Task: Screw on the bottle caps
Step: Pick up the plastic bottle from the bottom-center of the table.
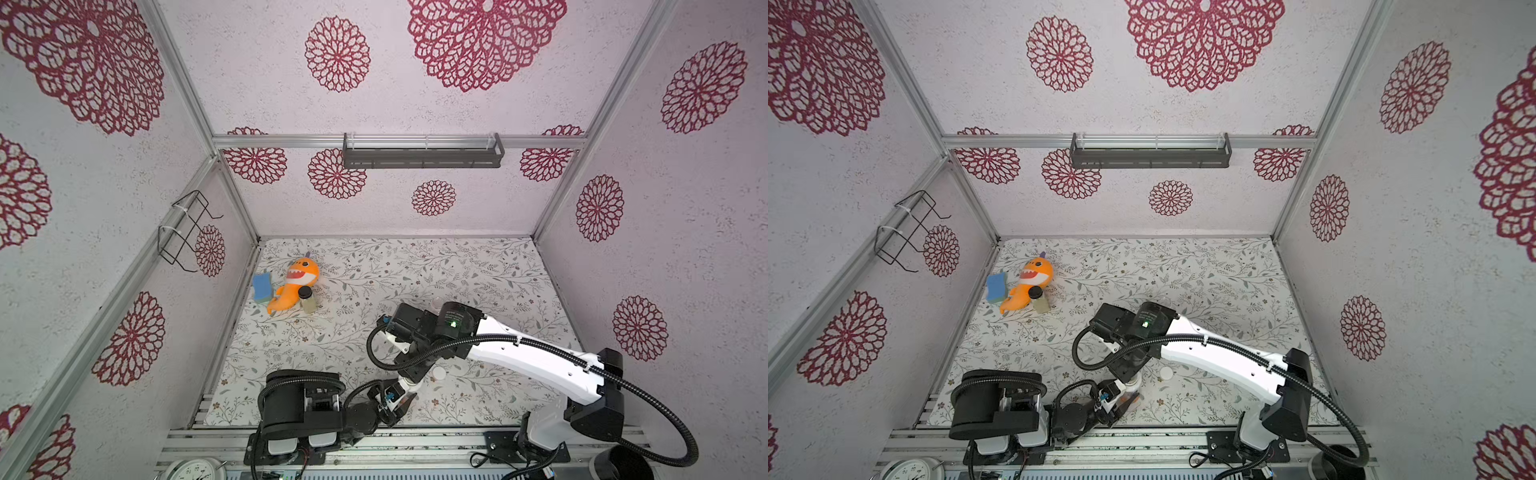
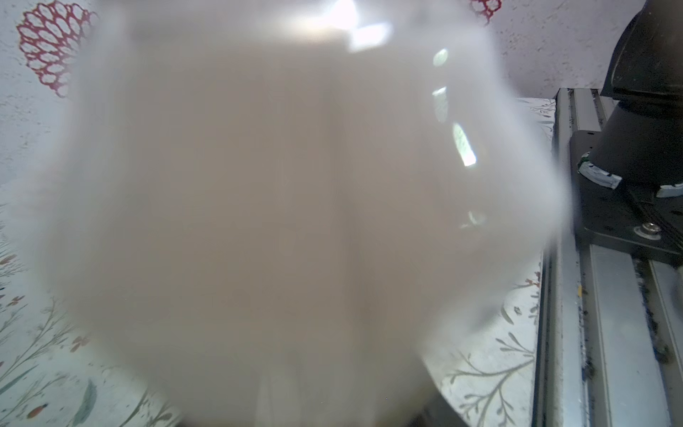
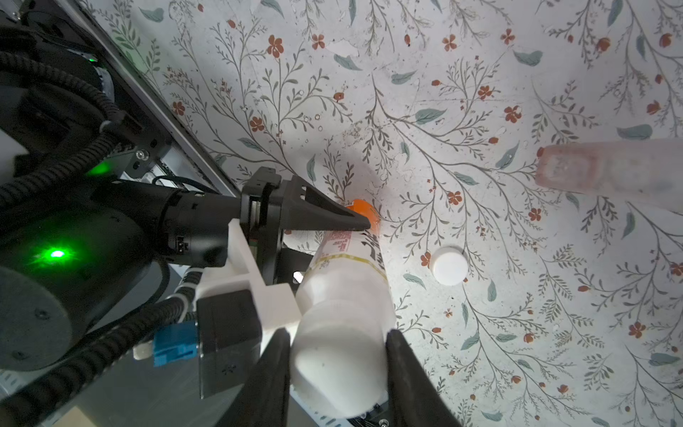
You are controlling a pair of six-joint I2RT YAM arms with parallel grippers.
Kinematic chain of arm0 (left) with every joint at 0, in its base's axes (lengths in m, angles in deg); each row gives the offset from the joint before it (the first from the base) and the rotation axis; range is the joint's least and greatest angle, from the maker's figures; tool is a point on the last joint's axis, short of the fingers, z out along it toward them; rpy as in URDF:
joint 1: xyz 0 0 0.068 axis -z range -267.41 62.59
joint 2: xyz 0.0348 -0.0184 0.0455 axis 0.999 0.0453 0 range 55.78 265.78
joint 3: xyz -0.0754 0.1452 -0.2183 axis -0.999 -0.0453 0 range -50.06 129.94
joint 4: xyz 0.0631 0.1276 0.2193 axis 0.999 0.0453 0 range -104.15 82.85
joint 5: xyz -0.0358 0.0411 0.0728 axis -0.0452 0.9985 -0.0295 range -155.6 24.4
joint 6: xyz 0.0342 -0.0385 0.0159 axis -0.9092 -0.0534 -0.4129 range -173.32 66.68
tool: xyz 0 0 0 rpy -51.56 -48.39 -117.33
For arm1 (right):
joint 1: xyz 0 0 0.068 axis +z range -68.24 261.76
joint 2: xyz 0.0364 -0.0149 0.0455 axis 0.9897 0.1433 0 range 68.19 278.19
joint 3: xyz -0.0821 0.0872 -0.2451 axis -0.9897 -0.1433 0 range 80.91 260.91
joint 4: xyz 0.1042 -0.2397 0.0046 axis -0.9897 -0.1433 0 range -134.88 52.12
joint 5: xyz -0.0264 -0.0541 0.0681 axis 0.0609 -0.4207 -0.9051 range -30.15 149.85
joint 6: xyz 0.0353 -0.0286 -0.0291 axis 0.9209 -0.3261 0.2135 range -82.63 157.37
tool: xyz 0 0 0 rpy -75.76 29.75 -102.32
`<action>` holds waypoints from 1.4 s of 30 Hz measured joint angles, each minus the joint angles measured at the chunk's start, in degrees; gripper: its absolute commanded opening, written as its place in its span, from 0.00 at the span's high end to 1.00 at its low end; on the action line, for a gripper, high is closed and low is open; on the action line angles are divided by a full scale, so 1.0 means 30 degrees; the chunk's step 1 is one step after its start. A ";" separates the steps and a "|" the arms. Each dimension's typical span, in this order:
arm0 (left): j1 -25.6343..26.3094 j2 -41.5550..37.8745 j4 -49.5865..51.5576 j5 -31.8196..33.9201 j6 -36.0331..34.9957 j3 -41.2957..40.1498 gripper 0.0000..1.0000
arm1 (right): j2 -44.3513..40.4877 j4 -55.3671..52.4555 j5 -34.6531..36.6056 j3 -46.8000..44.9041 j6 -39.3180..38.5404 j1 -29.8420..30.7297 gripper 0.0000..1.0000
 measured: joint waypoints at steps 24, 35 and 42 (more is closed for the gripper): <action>0.0015 0.0000 0.0007 0.0437 0.0015 0.0015 0.46 | -0.1217 0.0022 0.0860 -0.0860 0.0925 0.0678 0.67; 0.0015 -0.0007 0.0015 0.0372 0.0131 0.0015 0.46 | -0.1501 0.0342 0.1217 -0.1632 0.1231 0.0925 0.66; -0.0029 -0.0036 0.0073 0.0357 0.0313 0.0015 0.46 | -0.1625 0.0794 0.1486 -0.1909 0.1464 0.1005 0.66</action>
